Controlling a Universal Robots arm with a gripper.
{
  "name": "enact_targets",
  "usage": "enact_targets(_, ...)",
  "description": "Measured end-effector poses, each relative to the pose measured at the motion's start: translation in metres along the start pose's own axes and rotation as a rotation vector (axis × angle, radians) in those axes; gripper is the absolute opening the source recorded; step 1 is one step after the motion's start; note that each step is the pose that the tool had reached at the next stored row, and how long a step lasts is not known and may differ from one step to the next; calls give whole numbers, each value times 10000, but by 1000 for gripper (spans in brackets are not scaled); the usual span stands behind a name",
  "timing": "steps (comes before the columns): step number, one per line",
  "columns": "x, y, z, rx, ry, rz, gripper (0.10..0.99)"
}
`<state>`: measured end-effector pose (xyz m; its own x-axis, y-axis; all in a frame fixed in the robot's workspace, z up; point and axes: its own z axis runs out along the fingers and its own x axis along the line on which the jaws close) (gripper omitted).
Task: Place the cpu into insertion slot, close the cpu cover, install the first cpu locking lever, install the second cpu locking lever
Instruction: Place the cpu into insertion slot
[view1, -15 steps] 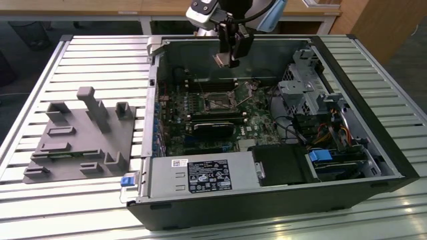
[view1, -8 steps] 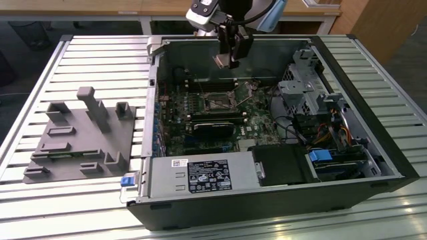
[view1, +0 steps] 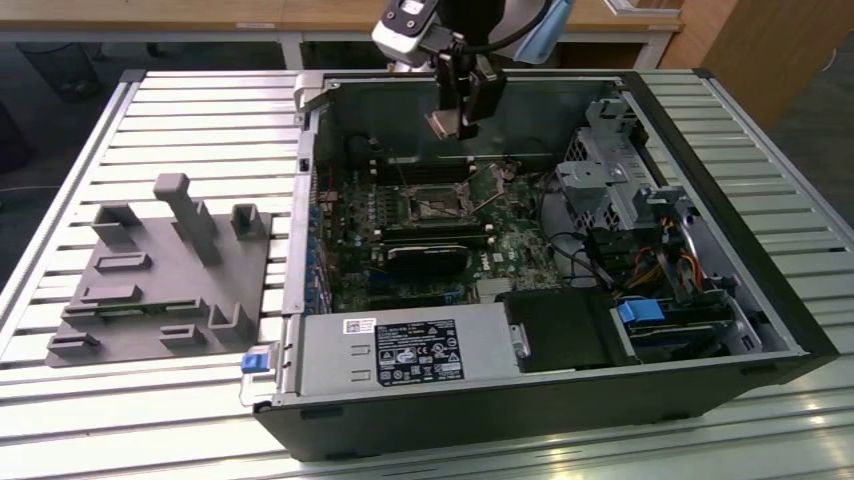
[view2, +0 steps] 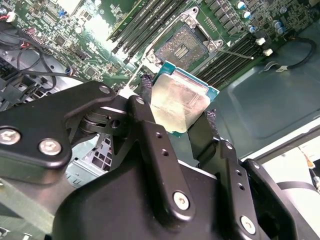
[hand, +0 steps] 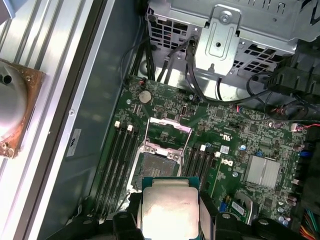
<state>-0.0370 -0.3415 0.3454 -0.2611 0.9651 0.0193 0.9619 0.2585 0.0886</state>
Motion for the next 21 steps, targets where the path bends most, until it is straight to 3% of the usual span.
enact_targets(21,-2,-6,69,-1,0,12,541)
